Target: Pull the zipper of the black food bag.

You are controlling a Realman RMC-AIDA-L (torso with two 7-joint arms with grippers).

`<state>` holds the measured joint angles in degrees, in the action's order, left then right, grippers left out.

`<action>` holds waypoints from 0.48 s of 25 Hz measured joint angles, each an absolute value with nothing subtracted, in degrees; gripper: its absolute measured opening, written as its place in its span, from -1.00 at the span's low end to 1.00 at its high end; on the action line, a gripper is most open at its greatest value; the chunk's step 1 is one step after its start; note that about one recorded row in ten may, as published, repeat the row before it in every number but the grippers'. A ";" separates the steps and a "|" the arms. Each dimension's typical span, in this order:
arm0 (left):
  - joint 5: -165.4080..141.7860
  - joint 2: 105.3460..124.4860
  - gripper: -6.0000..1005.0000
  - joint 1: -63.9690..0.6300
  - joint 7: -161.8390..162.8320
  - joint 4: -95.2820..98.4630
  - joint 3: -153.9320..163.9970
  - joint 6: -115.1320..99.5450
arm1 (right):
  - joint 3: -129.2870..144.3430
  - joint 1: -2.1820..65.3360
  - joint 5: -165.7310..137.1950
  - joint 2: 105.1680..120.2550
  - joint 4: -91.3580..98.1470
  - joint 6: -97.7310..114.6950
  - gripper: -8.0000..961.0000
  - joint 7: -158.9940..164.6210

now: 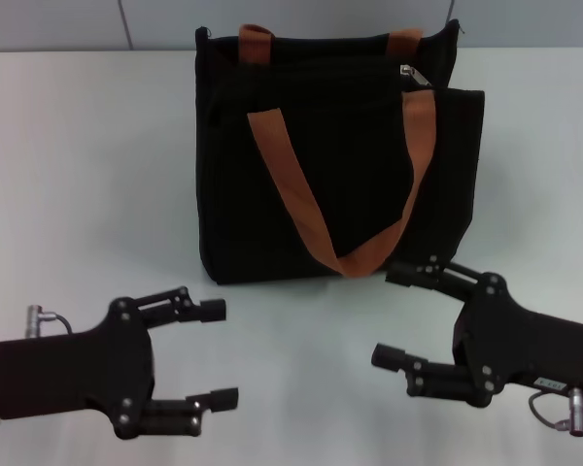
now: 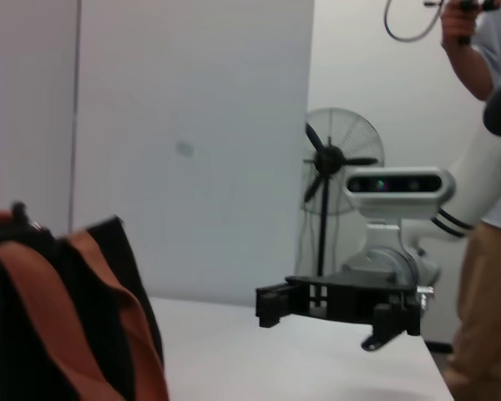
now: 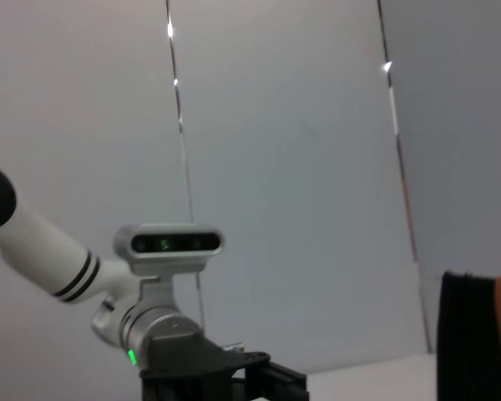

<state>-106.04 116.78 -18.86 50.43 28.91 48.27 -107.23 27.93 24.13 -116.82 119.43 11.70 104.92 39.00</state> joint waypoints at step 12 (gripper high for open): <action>-107.12 117.80 0.65 -19.08 50.45 28.92 48.15 -105.53 | 29.04 24.01 -116.79 119.59 10.30 102.28 0.72 39.67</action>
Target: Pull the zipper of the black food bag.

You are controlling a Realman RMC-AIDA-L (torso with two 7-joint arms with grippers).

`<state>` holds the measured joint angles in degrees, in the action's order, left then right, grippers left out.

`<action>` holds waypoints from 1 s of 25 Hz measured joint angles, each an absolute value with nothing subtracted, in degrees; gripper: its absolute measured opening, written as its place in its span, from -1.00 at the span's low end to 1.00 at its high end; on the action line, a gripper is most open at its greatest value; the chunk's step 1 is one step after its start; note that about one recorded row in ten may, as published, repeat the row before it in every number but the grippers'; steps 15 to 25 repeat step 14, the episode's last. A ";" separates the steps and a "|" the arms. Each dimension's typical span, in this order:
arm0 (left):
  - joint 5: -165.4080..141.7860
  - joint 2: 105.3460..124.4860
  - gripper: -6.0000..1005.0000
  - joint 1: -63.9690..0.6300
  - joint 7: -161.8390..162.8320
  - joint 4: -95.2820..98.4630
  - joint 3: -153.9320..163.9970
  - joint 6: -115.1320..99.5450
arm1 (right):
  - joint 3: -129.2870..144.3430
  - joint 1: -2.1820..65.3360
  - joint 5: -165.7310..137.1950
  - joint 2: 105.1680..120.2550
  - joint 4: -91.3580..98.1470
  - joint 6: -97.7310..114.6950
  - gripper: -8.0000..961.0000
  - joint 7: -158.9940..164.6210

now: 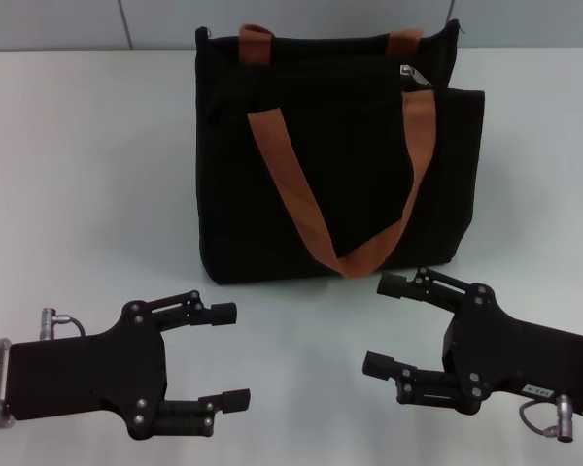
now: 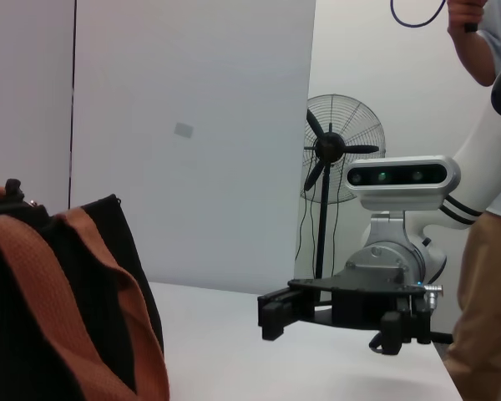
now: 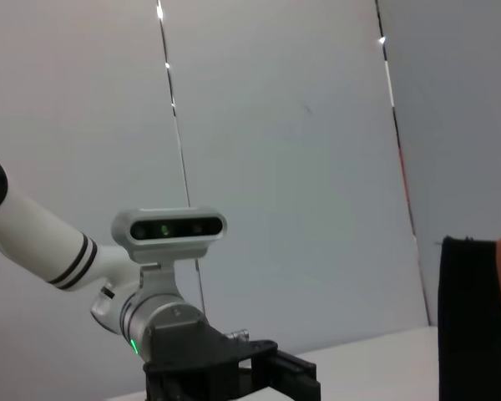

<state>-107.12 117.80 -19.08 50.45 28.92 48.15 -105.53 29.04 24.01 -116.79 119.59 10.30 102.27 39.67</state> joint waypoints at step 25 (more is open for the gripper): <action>-110.89 117.95 0.65 -19.44 51.85 28.88 48.32 -104.71 | 29.07 24.32 -116.71 119.44 9.32 102.41 0.72 40.34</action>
